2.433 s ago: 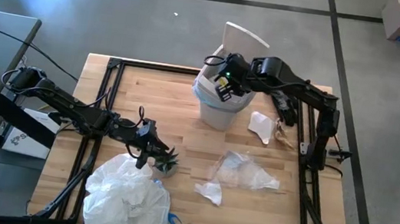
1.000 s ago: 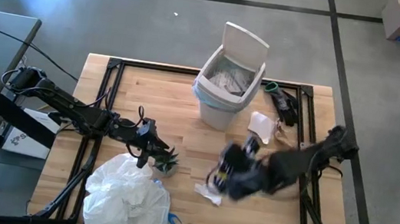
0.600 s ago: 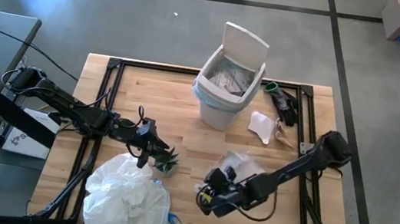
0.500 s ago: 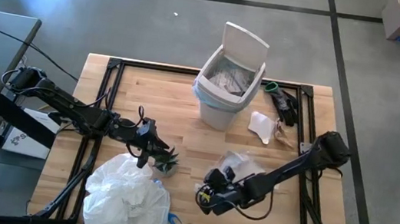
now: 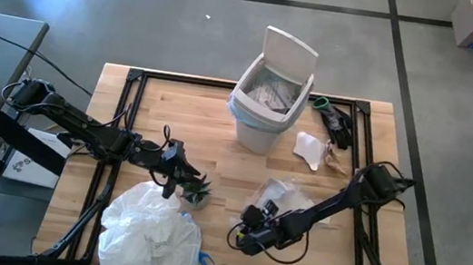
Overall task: Place trash/remove bag and relplace
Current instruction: Put the transparent plastic into the trash bin
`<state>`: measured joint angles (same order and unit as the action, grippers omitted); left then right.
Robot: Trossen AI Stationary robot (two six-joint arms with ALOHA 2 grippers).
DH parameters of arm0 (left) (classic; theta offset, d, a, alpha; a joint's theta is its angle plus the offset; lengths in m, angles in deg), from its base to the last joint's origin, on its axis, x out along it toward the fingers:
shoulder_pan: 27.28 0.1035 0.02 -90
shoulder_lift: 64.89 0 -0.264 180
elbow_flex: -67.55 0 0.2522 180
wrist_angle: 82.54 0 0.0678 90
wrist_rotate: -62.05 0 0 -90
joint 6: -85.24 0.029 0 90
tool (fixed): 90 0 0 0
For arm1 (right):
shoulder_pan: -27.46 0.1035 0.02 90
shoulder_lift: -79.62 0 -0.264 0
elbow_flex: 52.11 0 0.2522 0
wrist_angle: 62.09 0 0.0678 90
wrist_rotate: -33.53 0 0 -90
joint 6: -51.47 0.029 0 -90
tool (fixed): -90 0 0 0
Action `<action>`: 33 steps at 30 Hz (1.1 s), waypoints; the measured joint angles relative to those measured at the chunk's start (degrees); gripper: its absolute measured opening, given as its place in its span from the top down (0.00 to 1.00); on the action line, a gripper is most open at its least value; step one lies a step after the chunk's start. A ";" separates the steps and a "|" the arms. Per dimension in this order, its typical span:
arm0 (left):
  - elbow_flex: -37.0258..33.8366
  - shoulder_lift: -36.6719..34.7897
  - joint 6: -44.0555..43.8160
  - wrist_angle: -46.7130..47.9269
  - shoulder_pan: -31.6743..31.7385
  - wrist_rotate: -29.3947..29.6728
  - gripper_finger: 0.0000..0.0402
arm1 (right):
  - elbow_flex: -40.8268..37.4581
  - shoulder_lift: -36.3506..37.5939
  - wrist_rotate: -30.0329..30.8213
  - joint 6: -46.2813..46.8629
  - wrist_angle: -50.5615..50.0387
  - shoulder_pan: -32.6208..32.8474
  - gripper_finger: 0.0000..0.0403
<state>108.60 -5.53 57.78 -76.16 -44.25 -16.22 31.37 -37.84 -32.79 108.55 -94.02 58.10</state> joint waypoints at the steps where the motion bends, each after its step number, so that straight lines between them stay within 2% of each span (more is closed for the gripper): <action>1: 0.00 0.00 0.00 0.01 0.00 0.00 0.80 | 0.04 -0.38 0.05 0.79 0.04 -0.07 0.66; 4: 0.00 0.00 -0.11 0.07 0.00 -0.28 0.80 | 0.05 -0.68 0.08 1.40 0.09 -0.20 0.73; 10: 0.00 0.00 -0.42 0.03 0.00 -0.52 0.80 | 1.58 0.16 -2.18 -1.32 -1.28 -0.25 0.98; 16: 0.00 0.00 -0.42 0.01 0.00 -0.24 0.80 | 5.51 0.25 -3.86 -3.25 -6.18 -0.34 1.00; 26: 0.00 0.00 -0.42 0.03 0.00 -0.24 0.80 | 20.53 0.54 1.19 -8.59 -25.51 -0.48 1.00; 30: 0.00 0.00 -0.44 0.01 0.00 -0.24 0.80 | 21.13 0.56 -0.52 -7.83 -28.81 -1.57 0.99; 33: 0.00 0.00 -0.44 0.00 -0.08 -0.25 0.80 | 19.62 0.56 -2.64 -6.40 -27.00 -2.32 0.94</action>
<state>108.60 -5.53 57.34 -76.17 -44.33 -16.47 50.99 -37.28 -35.43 102.15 -121.02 55.78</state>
